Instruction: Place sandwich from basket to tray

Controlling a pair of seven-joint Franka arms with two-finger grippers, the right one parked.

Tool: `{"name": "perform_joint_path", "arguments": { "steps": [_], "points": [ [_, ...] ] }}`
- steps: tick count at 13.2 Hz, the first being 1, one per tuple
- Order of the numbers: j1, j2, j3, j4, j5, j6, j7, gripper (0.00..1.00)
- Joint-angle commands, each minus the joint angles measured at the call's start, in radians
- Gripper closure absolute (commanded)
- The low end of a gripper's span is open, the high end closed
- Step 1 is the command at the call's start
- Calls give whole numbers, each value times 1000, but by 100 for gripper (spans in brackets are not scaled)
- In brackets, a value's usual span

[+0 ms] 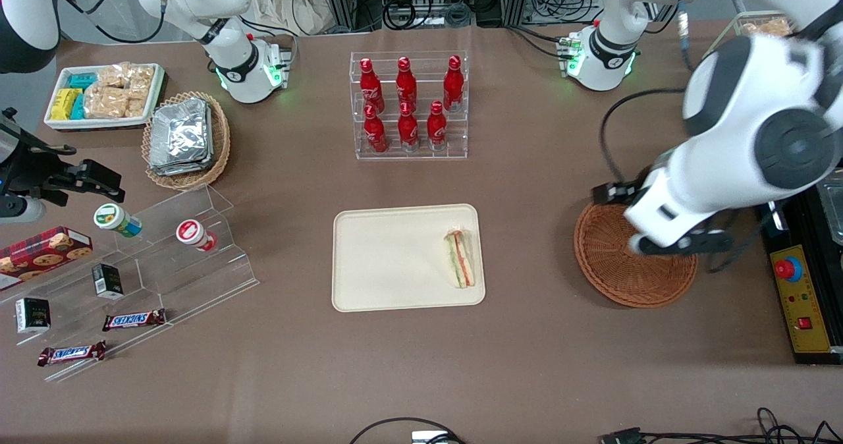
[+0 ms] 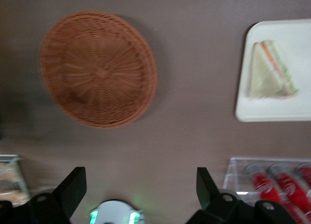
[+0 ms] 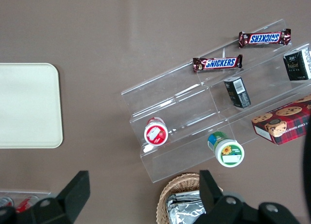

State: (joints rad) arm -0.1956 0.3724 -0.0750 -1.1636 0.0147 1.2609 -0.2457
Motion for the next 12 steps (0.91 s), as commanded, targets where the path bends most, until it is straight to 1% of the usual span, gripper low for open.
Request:
{"name": "perform_joint_path", "arguments": {
  "steps": [1,3,4,5,7,8,9,12],
  "points": [
    [50,-90,-9,-89,51,-22,136,0],
    [71,-131,-11,-154,65,-9,154,0],
    [87,-162,-11,-204,59,18,155,0],
    [99,-211,-11,-291,54,72,155,0],
    [117,-355,-11,-529,50,225,175,0],
    [117,-403,-11,-610,50,277,175,0],
    [117,-417,-11,-635,50,288,175,0],
    [117,-414,-11,-625,50,296,175,0]
  ]
}}
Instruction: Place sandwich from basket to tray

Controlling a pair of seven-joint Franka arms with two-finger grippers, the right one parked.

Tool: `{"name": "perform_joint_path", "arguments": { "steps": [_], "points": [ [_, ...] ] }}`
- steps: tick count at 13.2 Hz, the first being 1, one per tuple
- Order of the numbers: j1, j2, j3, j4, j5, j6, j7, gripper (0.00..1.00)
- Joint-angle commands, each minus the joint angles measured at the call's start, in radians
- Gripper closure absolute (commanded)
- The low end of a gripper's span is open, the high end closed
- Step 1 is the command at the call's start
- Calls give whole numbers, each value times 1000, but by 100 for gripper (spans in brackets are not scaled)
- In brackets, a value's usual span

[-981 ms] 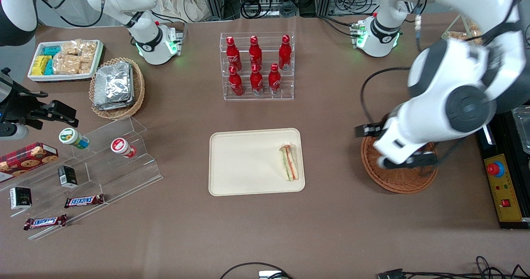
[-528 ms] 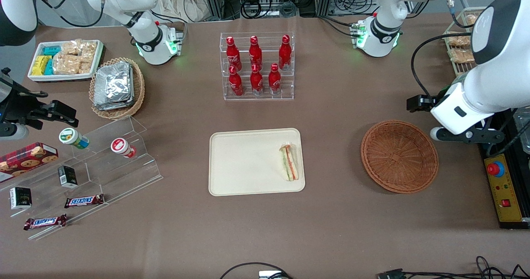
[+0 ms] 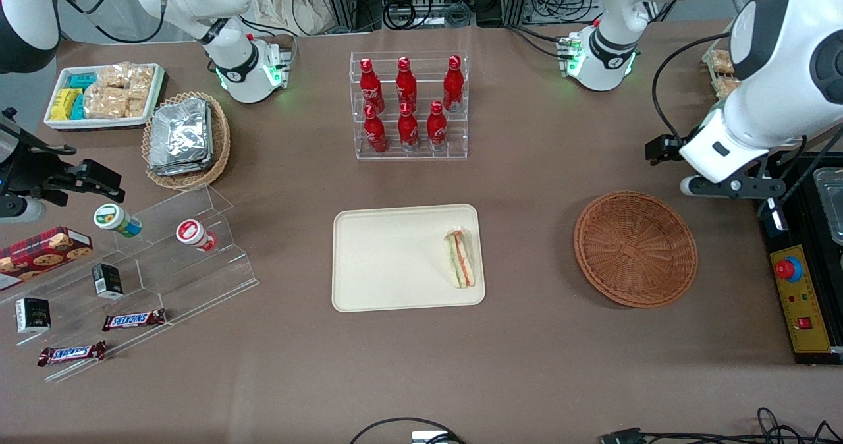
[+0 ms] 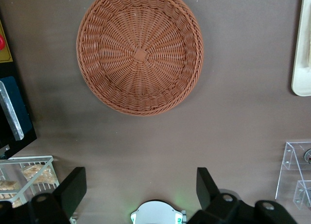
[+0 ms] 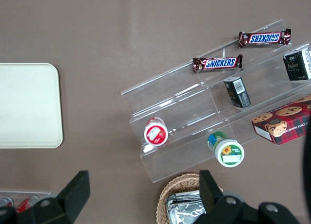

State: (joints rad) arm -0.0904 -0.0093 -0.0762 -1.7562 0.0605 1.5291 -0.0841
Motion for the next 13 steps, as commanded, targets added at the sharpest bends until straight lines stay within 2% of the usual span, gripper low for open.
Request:
{"name": "perform_joint_path", "arguments": {
  "steps": [1,2,3,4,13],
  "points": [
    [18,-34,-19,-31,7,29,14,0],
    [90,-35,-74,-29,4,28,14,0],
    [183,-37,-173,-17,4,26,15,0],
    [207,-32,-194,-5,7,23,14,0],
    [178,-8,-180,23,9,14,-9,0]
  ]
}}
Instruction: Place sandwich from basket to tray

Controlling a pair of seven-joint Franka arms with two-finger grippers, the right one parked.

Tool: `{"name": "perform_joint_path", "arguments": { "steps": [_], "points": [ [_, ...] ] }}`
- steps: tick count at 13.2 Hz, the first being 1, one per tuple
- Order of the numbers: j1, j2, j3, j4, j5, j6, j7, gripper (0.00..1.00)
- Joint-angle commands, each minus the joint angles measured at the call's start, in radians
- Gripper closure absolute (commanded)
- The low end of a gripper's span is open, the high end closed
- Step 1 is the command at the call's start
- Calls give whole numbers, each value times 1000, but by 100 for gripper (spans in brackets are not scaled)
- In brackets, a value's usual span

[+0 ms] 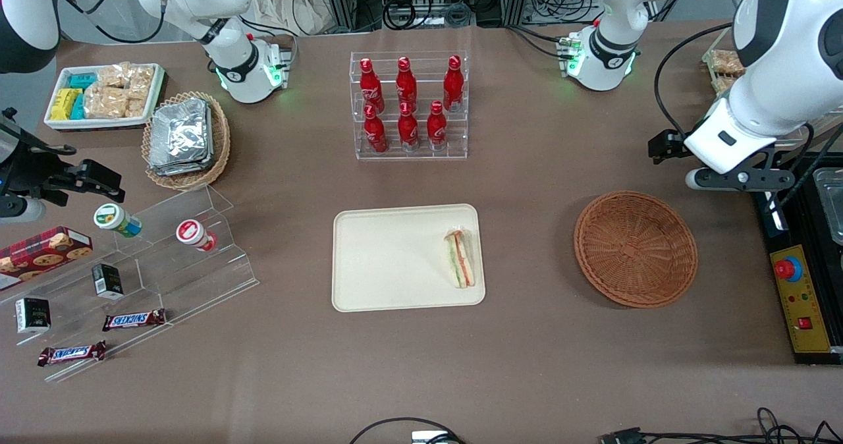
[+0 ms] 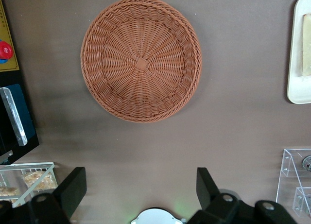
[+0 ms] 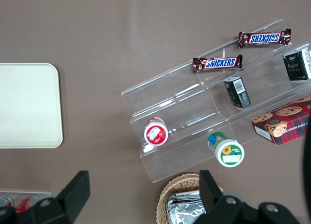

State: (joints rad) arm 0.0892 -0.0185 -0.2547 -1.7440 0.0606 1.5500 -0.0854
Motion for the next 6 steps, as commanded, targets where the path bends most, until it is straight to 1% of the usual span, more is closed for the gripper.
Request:
{"name": "perform_joint_path", "arguments": {
  "steps": [1,6],
  "points": [
    [0,2,-1,11,7,-7,-7,0],
    [1,0,22,9,2,-1,7,0]
  ]
}}
